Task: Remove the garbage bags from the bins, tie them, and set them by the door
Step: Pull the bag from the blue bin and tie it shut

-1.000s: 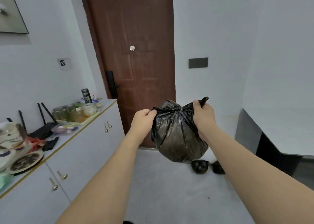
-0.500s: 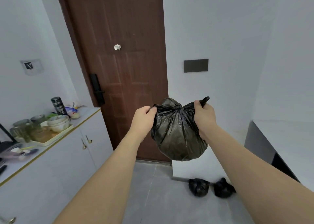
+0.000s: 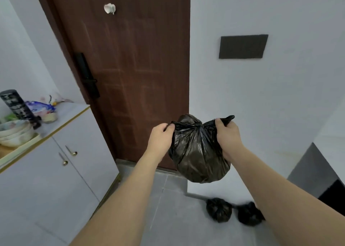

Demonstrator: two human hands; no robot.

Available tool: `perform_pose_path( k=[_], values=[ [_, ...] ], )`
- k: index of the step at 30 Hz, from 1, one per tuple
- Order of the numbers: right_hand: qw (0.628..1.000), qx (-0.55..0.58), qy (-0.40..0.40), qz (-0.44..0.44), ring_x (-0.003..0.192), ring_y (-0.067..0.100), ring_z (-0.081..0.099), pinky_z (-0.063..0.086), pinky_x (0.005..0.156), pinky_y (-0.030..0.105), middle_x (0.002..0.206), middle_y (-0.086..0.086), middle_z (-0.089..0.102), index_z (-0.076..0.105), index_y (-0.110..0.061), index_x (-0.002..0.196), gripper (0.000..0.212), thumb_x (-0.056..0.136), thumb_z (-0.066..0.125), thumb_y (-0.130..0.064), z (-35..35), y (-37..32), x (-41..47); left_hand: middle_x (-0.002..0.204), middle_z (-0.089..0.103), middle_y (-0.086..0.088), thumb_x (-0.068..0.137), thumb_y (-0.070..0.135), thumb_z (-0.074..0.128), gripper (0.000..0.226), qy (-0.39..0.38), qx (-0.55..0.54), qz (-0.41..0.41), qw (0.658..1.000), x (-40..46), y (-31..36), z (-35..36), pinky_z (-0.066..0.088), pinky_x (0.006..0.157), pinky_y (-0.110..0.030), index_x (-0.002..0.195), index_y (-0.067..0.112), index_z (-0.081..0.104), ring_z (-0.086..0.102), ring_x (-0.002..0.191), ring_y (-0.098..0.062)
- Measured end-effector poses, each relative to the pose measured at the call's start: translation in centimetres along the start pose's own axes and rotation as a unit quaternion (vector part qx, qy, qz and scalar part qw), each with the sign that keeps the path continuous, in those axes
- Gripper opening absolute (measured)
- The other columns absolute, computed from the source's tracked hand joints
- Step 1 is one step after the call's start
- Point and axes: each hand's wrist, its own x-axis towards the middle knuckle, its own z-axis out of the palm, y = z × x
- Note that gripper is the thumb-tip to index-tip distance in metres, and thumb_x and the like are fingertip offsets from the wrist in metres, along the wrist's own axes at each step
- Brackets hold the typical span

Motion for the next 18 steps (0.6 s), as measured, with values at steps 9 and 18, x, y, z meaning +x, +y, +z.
perform_pose_path(
  k=[9, 18],
  values=[
    [0.987, -0.121, -0.064, 0.08, 0.095, 0.024, 0.066, 0.052, 0.093, 0.045, 0.097, 0.002, 0.071, 0.067, -0.018, 0.094, 0.02, 0.096, 0.051, -0.03, 4.9, 10.7, 14.8, 0.084, 0.071, -0.005, 0.097, 0.028, 0.052, 0.03, 0.029, 0.04, -0.124, 0.991, 13.6, -11.5, 6.9, 0.051, 0.078, -0.04, 0.084, 0.007, 0.068, 0.066, 0.083, -0.023],
    [0.978, -0.159, -0.088, 0.105, 0.098, 0.026, 0.063, 0.05, 0.094, 0.044, 0.095, 0.002, 0.067, 0.063, -0.02, 0.093, 0.011, 0.097, 0.052, -0.022, 7.9, 42.9, 27.0, 0.091, 0.07, -0.006, 0.098, 0.026, 0.05, 0.027, 0.058, 0.08, -0.181, 0.978, 19.5, -41.4, 19.9, 0.049, 0.08, -0.036, 0.091, 0.008, 0.068, 0.064, 0.086, -0.023]
  ],
)
